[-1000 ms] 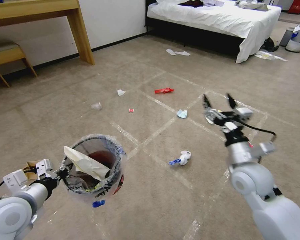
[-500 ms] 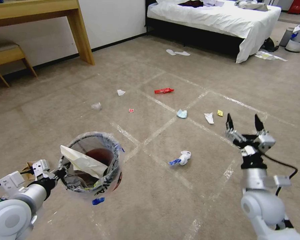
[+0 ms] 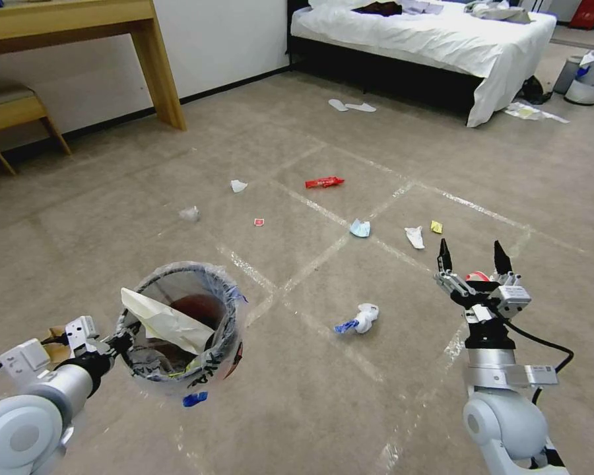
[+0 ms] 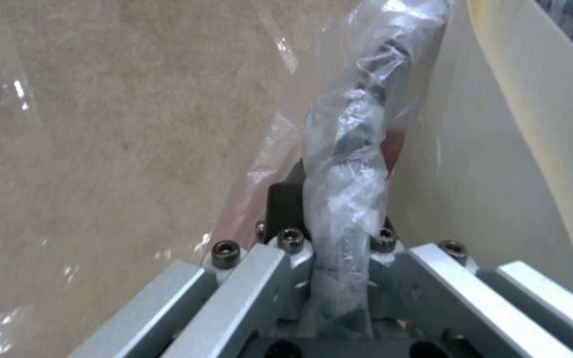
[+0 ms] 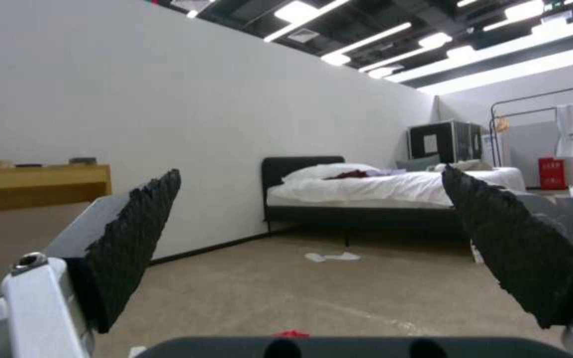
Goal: Pick up the trash bin and place the garbage on the floor into it.
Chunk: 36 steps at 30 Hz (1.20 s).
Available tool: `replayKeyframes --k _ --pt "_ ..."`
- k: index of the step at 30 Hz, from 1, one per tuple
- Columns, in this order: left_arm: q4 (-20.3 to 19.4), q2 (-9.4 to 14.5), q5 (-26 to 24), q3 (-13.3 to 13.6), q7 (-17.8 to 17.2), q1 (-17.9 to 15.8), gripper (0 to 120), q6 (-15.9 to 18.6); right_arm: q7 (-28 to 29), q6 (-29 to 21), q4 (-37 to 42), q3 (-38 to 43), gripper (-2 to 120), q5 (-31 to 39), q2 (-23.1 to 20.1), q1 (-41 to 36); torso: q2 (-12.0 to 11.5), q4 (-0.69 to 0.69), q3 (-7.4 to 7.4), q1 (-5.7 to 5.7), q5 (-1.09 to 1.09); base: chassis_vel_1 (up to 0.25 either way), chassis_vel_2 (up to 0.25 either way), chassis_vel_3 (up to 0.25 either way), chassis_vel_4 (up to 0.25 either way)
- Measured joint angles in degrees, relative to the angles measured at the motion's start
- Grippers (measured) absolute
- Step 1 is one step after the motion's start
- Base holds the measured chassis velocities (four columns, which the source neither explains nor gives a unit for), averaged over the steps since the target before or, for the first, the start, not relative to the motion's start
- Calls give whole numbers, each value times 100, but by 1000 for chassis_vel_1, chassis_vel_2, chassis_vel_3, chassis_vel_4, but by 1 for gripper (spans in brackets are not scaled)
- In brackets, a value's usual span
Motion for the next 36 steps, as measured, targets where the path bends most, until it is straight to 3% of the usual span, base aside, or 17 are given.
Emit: replayKeyframes --k 30,36 --pt "10 0 2 17 9 -19 1 -4 -27 43 -25 -115 100 -69 33 18 0 0 -1 -1 0 -74 69 76 -75" --pt "2 -23 5 2 11 13 1 -10 236 -136 -68 -222 100 -62 17 110 0 1 -1 -1 -1 -52 68 76 -62"
